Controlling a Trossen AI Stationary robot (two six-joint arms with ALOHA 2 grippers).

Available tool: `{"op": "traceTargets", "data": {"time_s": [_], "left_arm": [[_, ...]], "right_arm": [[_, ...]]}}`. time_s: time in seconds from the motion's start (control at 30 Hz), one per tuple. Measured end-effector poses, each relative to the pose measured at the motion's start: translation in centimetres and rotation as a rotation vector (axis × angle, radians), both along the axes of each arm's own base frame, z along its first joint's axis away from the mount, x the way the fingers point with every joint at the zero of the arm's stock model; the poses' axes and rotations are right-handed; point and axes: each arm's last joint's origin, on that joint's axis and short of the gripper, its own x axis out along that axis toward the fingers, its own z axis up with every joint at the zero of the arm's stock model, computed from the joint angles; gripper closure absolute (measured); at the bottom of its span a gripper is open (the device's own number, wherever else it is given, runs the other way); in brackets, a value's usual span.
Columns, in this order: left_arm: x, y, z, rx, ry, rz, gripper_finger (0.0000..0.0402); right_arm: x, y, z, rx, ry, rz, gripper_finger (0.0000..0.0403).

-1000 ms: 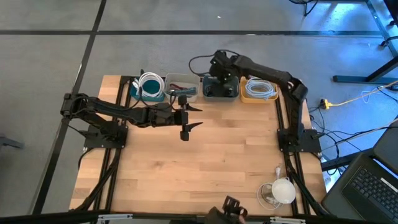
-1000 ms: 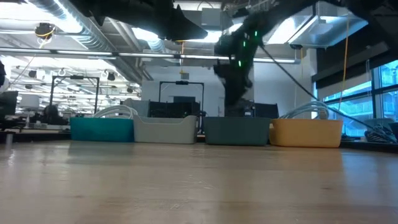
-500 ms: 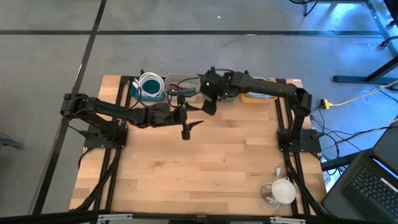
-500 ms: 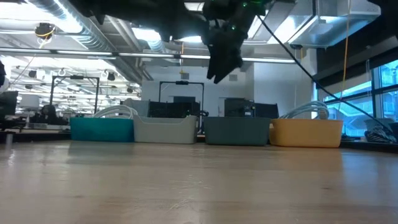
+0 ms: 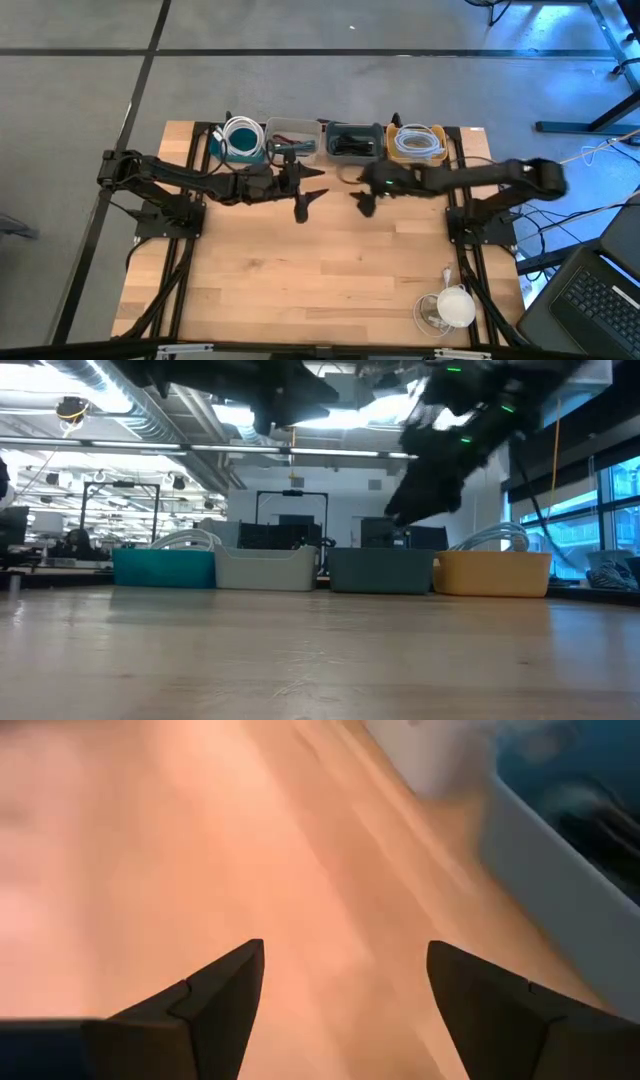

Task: Pick & Place USB Port
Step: Return to Home Position

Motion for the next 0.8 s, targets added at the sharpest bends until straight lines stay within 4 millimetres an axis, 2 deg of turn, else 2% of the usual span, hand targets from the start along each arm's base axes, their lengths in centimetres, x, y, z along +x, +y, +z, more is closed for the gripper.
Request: {"op": "traceTargets", "data": {"time_s": [0.1, 0.17, 0.37, 0.5, 0.8], "left_arm": [[0.0, 0.0, 0.0, -0.001, 0.000, 0.001, 0.0171], [0.0, 0.0, 0.0, -0.001, 0.000, 0.001, 0.0171], [0.0, 0.0, 0.0, -0.001, 0.000, 0.000, 0.0171], [0.0, 0.0, 0.0, -0.001, 0.000, -0.001, 0.0171], [0.0, 0.0, 0.0, -0.001, 0.000, -0.003, 0.0171]], "right_arm": [[-2.7, 0.5, -0.9, -0.073, -0.256, 0.113, 0.0120], [-4.7, 0.9, -1.5, -0.149, -0.362, 0.148, 0.0120], [-9.5, 1.3, -1.8, -0.271, -0.482, 0.057, 0.0120], [-11.4, 1.6, -1.8, -0.328, -0.548, 0.050, 0.0120], [-14.3, 2.1, -2.8, -0.361, -0.665, 0.053, 0.0120]]}}
